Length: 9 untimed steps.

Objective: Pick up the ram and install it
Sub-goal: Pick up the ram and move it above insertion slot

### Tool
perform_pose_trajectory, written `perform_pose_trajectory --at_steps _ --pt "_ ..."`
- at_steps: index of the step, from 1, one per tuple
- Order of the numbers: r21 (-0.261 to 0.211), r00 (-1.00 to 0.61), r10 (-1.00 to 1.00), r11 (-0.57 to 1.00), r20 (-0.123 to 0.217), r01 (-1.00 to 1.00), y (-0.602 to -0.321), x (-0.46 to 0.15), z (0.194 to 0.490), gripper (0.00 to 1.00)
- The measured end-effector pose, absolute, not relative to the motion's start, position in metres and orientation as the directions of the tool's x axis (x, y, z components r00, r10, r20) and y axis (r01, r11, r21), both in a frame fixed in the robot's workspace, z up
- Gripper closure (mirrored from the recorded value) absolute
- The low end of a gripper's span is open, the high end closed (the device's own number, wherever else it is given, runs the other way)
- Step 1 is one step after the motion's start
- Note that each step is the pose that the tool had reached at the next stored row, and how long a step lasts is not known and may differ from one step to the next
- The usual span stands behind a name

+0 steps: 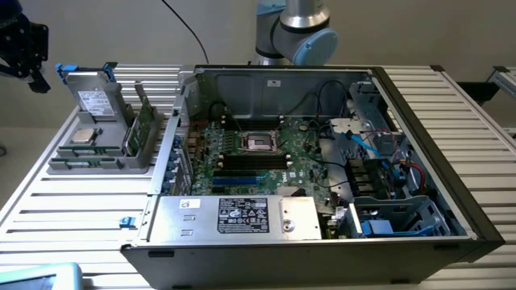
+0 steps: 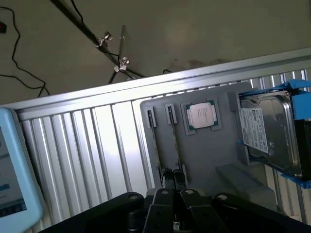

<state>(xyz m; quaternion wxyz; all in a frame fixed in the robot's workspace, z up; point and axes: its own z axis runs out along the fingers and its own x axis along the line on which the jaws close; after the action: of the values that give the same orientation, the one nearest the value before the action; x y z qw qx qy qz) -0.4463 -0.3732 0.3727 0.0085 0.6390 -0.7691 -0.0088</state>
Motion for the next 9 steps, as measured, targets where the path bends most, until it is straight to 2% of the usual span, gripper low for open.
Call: perform_pose_trajectory --at_steps 9 --pt "0.024 -0.182 -0.983 0.182 0.002 -0.983 -0.3731 -0.4463 0.3727 0.89"
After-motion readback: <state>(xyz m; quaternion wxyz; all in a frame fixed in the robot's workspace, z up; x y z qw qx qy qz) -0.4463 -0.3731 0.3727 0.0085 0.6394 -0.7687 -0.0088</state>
